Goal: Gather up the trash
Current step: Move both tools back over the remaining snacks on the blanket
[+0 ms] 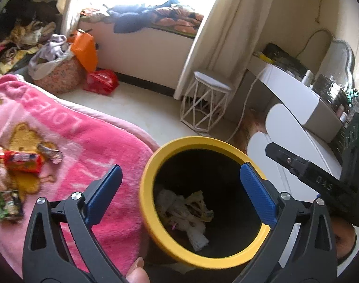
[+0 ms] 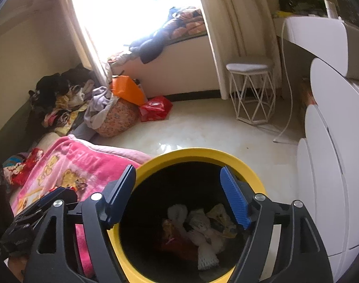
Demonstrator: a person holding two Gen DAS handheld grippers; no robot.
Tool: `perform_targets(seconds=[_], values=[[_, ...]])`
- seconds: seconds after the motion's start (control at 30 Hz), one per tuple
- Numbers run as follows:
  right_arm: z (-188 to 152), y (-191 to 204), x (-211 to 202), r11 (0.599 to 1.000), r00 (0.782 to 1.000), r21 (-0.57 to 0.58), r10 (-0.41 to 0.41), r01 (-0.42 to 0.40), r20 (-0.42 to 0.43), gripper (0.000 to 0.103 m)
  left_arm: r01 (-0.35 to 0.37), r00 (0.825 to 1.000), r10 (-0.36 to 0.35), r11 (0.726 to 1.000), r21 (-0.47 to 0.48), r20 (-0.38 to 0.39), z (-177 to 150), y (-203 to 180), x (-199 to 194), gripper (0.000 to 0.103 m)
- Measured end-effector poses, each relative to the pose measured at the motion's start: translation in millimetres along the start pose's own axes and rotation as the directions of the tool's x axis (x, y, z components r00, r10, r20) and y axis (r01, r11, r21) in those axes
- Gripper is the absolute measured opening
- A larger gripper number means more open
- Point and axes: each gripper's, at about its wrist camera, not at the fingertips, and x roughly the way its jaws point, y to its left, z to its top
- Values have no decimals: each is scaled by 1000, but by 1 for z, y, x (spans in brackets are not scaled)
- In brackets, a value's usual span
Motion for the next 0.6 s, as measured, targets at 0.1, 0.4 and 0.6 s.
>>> perform_targets(seconds=[0.1, 0.4, 0.6], values=[[0, 11, -3, 1000, 1000, -21, 16, -16, 6, 74, -17, 1000, 17, 1000, -5, 24, 1, 5, -11, 92], [-3, 49, -8, 994, 998, -95, 62, -61, 10, 76, -74, 994, 76, 997, -20, 83, 4, 27, -42, 92], [-4, 70, -8, 986, 996, -138, 91, -89, 5, 77, -106, 988, 110, 994, -42, 111, 6, 42, -58, 92]])
